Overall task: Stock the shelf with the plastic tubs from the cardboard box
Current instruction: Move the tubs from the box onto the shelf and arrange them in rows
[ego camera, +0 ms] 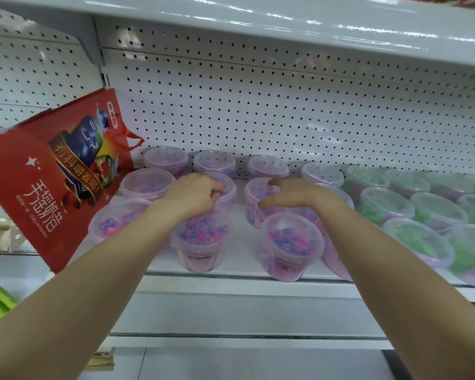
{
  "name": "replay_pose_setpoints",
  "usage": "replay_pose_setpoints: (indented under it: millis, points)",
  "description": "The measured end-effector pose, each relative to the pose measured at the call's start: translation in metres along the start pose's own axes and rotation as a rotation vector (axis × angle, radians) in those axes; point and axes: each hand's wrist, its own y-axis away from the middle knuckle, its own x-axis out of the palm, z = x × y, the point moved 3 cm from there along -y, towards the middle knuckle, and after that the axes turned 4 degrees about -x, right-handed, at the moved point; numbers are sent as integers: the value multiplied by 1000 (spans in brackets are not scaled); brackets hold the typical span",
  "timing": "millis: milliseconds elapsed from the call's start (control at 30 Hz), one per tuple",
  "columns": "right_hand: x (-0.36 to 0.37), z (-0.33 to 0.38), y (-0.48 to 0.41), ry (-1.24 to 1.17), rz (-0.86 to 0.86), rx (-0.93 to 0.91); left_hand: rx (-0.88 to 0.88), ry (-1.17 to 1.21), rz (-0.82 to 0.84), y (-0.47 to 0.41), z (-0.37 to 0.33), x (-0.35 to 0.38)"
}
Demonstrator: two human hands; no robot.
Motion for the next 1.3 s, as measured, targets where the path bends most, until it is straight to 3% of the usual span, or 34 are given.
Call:
replay_pose_setpoints:
  millis: [267, 467, 600, 733, 1067, 1300]
  points:
    - [14, 6, 6, 31, -136, 133, -1, -3, 4, 6, -2, 0]
    - [11, 3, 63, -31, -440, -9, 52, 73, -144, 49, -12, -14]
    - [21, 7, 108, 69, -334, -57, 62, 64, -178, 85, -16, -26]
    - [32, 5, 134, 80, -245, -79, 46, 116, -109, 110, -16, -30]
    - [57, 18, 130, -34, -360, -229, 43, 77, -68, 123, -18, -21]
    - [55, 15, 132, 32, -407, -286, 27, 8, -72, 116, -19, -24]
